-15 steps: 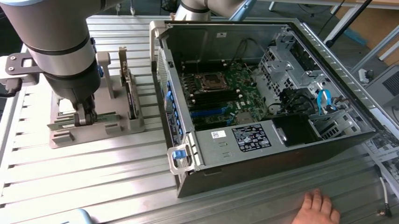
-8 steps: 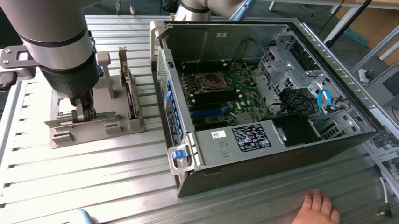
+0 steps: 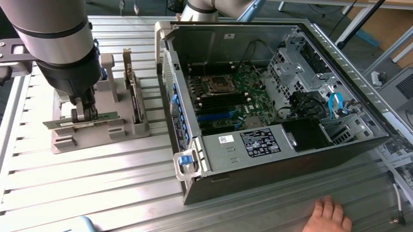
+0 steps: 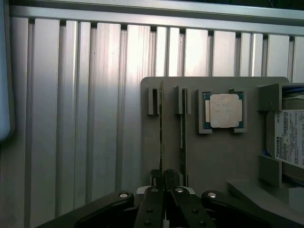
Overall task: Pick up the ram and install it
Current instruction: 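Pick up the ram and move it above insertion slot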
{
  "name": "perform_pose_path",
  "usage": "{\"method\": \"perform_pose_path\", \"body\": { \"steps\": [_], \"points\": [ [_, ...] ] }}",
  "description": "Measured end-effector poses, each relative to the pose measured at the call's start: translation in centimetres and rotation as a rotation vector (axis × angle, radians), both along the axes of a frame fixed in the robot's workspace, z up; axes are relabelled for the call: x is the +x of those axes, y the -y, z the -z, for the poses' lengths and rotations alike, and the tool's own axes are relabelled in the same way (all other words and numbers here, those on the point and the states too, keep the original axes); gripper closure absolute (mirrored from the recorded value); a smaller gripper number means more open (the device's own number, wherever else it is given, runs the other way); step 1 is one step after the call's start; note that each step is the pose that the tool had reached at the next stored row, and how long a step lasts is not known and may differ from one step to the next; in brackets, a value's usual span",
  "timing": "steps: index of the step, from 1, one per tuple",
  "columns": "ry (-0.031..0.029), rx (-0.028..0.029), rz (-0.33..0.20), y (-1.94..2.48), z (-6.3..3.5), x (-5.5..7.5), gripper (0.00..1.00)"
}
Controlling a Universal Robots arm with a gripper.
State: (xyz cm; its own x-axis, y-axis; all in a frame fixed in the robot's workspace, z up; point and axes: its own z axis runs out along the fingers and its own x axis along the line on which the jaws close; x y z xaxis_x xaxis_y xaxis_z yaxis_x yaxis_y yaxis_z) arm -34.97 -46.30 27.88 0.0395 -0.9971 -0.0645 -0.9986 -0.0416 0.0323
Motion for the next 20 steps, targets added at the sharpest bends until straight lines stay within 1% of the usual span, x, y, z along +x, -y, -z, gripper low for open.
{"method": "perform_pose_path", "body": {
  "steps": [20],
  "points": [
    [0.0000, 0.0001, 0.000, 0.00, -3.51, 0.0, 0.88]
  ]
}}
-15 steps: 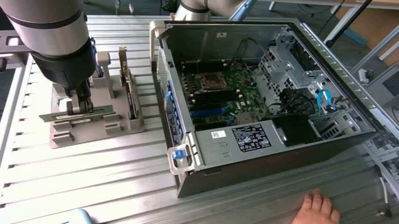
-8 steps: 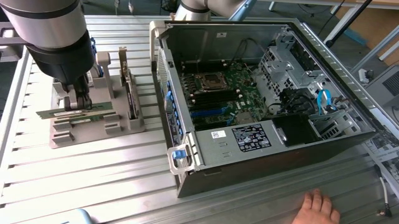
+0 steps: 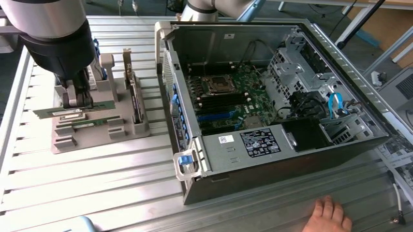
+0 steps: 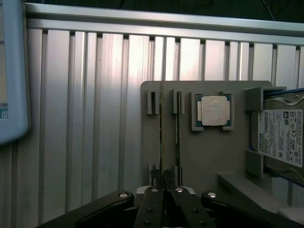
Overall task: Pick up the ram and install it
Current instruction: 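Pick up the ram and move it above insertion slot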
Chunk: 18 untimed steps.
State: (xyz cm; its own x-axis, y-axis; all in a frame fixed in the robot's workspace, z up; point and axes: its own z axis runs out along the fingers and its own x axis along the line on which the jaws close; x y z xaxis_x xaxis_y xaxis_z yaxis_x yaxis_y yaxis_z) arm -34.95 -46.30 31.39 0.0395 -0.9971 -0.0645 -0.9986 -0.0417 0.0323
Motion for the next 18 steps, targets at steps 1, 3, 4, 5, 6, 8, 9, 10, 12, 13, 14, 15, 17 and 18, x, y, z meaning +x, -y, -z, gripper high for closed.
{"method": "perform_pose_path", "body": {
  "steps": [1, 3, 4, 5, 6, 8, 9, 10, 12, 13, 14, 15, 17, 18],
  "points": [
    [0.0000, 0.0000, 0.000, 0.00, -0.21, 0.0, 0.88],
    [0.0000, 0.0000, 0.000, 0.00, -0.66, 0.0, 0.88],
    [-0.0001, -0.0001, 0.000, 0.00, -0.90, 0.0, 0.88],
    [-0.0001, 0.0000, 0.000, 0.00, -1.19, 0.0, 0.88],
    [0.0000, 0.0000, 0.000, 0.00, -1.63, 0.0, 0.88],
    [-0.0001, -0.0001, 0.000, 0.00, -2.22, 0.0, 0.88],
    [0.0000, 0.0000, 0.000, 0.00, -2.46, 0.0, 0.88],
    [0.0000, 0.0000, 0.000, 0.00, -2.69, 0.0, 0.88],
    [-0.0001, 0.0000, 0.000, 0.00, -3.10, 0.0, 0.88],
    [0.0000, 0.0000, 0.000, 0.00, -3.31, 0.0, 0.88],
    [0.0000, 0.0000, 0.000, 0.00, -3.55, 0.0, 0.88],
    [0.0000, 0.0000, 0.000, 0.00, -3.76, 0.0, 0.88],
    [-0.0001, 0.0000, 0.000, 0.00, -4.54, 0.0, 0.88],
    [-0.0001, 0.0000, 0.000, 0.00, -4.72, 0.0, 0.88]
  ]
}}
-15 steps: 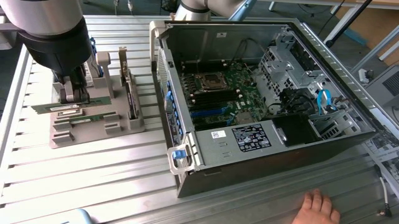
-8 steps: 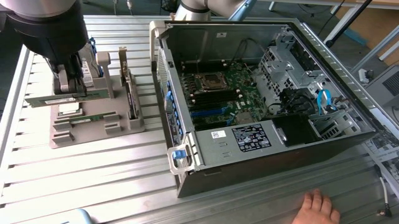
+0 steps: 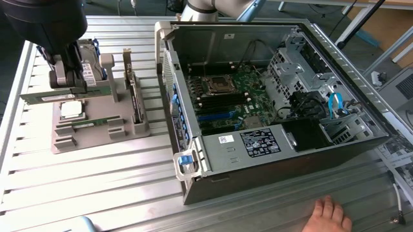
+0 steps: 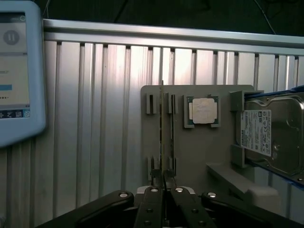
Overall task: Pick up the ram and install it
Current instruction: 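Pick up the ram and move it above insertion slot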
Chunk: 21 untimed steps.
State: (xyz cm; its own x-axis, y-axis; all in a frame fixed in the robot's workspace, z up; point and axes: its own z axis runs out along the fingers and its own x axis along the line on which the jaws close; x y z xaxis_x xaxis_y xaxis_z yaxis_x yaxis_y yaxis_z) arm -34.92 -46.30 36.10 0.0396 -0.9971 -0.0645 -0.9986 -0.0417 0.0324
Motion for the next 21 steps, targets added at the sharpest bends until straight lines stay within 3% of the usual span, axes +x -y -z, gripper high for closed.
{"method": "perform_pose_path", "body": {
  "steps": [21],
  "points": [
    [0.0001, 0.0001, 0.000, 0.00, -3.86, 0.0, 0.88]
  ]
}}
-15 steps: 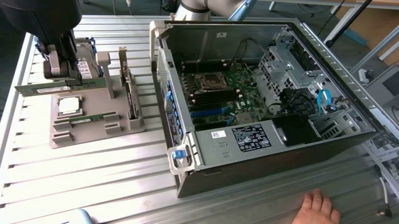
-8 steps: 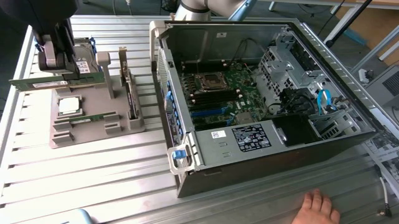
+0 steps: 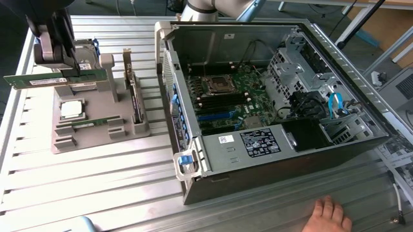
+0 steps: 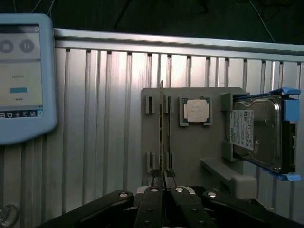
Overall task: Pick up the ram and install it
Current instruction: 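Pick up the ram and move it above insertion slot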
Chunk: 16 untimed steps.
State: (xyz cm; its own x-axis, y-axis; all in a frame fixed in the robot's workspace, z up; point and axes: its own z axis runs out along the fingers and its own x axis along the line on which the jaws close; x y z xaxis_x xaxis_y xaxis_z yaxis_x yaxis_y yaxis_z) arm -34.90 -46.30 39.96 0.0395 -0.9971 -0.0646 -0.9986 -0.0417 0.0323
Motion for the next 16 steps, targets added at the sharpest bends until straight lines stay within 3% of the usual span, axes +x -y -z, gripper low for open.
{"method": "perform_pose_path", "body": {
  "steps": [7, 16],
  "points": [
    [-0.0002, -0.0002, 0.000, 0.00, -0.12, 0.0, 0.88],
    [0.0000, 0.0000, 0.000, 0.00, -0.10, 1.1, 0.88]
  ]
}}
